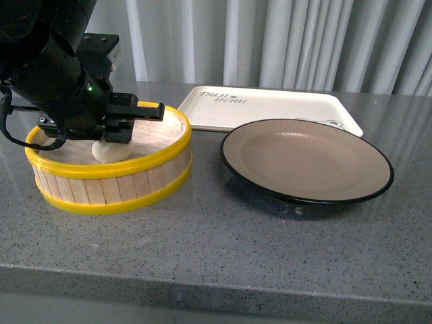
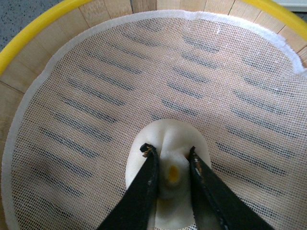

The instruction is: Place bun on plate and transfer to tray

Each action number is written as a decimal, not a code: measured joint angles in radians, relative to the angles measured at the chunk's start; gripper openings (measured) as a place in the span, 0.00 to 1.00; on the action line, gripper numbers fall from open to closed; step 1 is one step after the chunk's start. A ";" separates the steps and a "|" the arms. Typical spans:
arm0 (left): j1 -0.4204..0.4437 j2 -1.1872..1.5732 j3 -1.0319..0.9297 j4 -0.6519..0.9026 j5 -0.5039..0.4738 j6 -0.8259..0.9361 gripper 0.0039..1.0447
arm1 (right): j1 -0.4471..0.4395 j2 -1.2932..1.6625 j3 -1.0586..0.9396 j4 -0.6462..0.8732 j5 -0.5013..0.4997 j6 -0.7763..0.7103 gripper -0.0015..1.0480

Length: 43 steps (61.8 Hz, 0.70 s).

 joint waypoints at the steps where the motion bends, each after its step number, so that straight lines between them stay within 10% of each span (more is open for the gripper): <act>1: -0.001 -0.003 0.000 0.000 -0.001 0.001 0.15 | 0.000 0.000 0.000 0.000 0.000 0.000 0.92; 24: -0.069 -0.110 0.030 0.016 -0.006 0.078 0.04 | 0.000 0.000 0.000 0.000 0.000 0.000 0.92; 43: -0.316 -0.104 0.116 -0.023 -0.009 0.128 0.04 | 0.000 0.000 0.000 0.000 0.000 0.000 0.92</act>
